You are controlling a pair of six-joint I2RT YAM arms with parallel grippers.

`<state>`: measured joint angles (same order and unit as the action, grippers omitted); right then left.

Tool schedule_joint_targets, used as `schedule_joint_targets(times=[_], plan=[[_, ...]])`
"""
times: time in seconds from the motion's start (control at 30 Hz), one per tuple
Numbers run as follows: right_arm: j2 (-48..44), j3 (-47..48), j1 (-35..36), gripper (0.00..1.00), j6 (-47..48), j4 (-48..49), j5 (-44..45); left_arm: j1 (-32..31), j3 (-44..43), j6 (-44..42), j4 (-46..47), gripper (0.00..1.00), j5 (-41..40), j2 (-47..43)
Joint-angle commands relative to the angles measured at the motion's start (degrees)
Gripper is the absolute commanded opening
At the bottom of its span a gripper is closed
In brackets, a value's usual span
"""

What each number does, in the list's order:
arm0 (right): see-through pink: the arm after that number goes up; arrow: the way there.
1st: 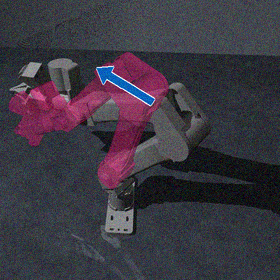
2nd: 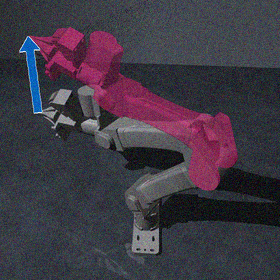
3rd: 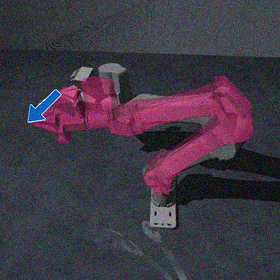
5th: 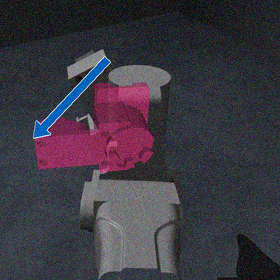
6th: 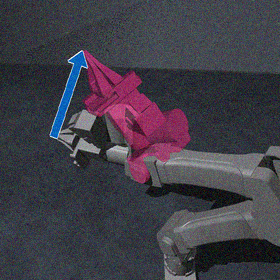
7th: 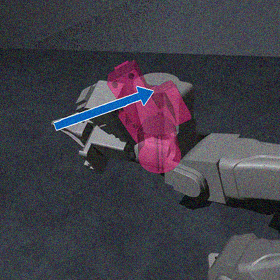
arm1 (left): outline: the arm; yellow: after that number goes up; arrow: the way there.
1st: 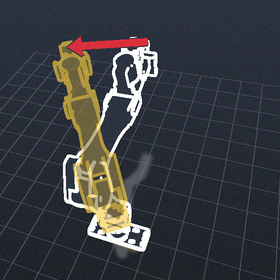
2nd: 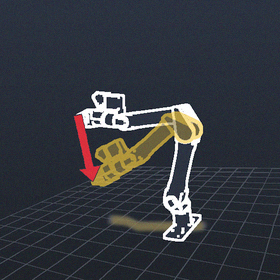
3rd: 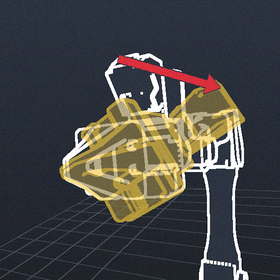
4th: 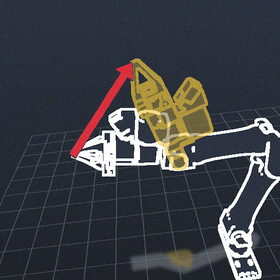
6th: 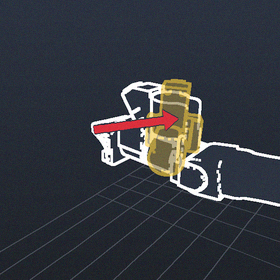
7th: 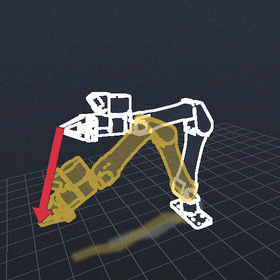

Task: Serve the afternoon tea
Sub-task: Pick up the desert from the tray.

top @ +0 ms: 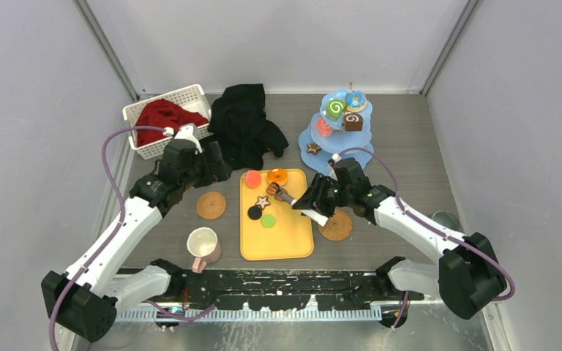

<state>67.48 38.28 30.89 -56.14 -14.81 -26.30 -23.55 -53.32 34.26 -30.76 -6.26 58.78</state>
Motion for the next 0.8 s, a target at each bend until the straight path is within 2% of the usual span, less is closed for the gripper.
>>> schedule_joint_targets(times=[0.0, 0.43, 0.77], plan=[[-2.7, -0.4, -1.2, 0.45, -1.8, 5.0, -1.0, 0.3, -0.1, -0.1, 3.3, 0.99, 0.9, -0.1], [-5.2, -3.4, -5.4, 0.46, -3.2, 5.9, -0.6, 0.3, 0.0, 0.2, 3.4, 0.99, 0.8, -0.2], [-4.8, -4.1, -5.9, 0.47, -5.6, 9.9, 1.3, 0.3, 0.0, 0.3, 3.0, 0.99, 0.7, -0.5]])
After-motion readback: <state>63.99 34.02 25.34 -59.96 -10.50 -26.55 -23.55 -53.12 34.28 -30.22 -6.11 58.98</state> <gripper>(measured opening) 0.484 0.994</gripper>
